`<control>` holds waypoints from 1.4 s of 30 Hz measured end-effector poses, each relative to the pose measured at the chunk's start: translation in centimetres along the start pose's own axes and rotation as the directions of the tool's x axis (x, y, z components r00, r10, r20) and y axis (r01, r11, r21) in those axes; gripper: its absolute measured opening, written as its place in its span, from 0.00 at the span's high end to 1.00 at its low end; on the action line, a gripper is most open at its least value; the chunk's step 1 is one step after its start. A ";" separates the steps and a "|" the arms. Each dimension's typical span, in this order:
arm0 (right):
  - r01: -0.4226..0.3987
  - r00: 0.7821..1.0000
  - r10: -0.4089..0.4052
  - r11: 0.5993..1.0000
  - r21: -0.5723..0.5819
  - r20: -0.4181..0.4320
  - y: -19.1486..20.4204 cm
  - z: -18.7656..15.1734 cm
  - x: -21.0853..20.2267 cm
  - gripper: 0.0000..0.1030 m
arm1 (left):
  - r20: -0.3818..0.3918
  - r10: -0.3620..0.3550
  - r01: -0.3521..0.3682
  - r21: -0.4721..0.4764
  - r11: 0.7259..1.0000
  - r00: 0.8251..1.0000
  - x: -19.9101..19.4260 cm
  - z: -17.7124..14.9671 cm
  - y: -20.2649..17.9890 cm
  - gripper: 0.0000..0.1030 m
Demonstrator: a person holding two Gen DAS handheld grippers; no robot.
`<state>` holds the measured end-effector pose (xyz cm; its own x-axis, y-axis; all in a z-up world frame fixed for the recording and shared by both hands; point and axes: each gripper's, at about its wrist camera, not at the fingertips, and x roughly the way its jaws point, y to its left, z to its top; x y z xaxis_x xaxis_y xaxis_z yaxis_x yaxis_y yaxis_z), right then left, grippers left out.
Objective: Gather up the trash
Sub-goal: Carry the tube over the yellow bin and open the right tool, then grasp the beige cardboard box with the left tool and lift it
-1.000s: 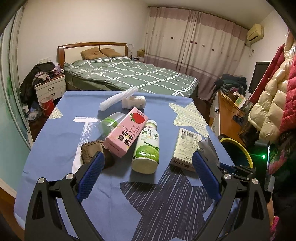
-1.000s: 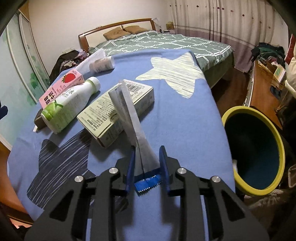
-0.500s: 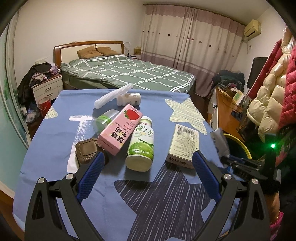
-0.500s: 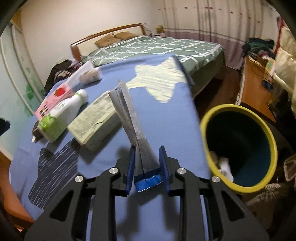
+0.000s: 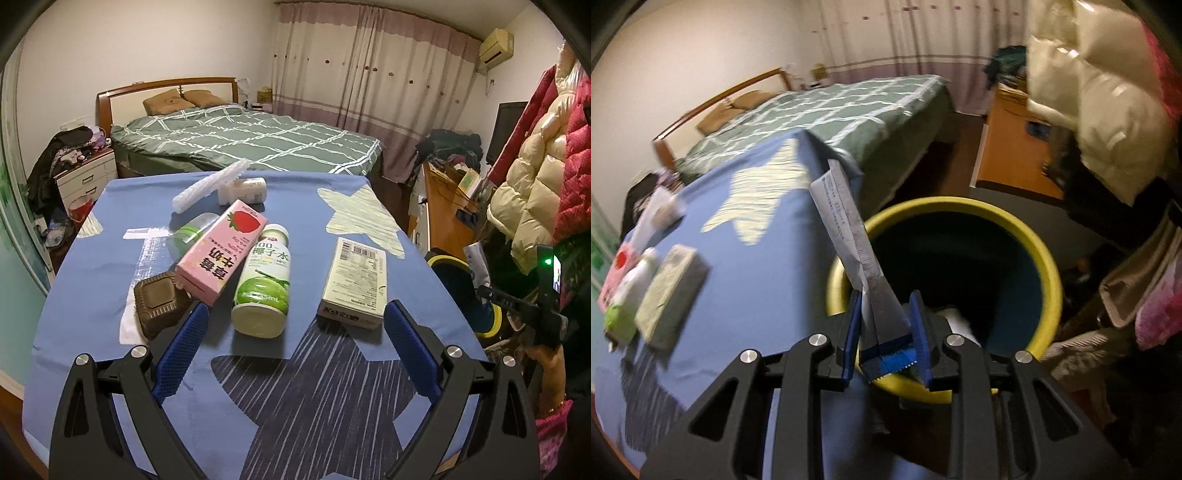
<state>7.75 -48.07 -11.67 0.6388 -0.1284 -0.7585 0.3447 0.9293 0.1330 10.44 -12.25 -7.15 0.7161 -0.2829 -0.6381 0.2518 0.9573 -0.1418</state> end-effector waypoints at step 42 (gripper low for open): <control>0.019 1.000 -0.019 0.999 0.030 -0.001 -2.0 -1.2 -0.3 0.52 | -0.208 -0.007 0.052 0.214 0.976 0.978 16.5 0.7 -7.9 0.09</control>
<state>6.04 -49.49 -12.48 0.6315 -0.1456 -0.7616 0.3770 0.9160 0.1375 20.75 -24.52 -16.00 0.5635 -0.2711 -0.7803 0.4222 0.9065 -0.0100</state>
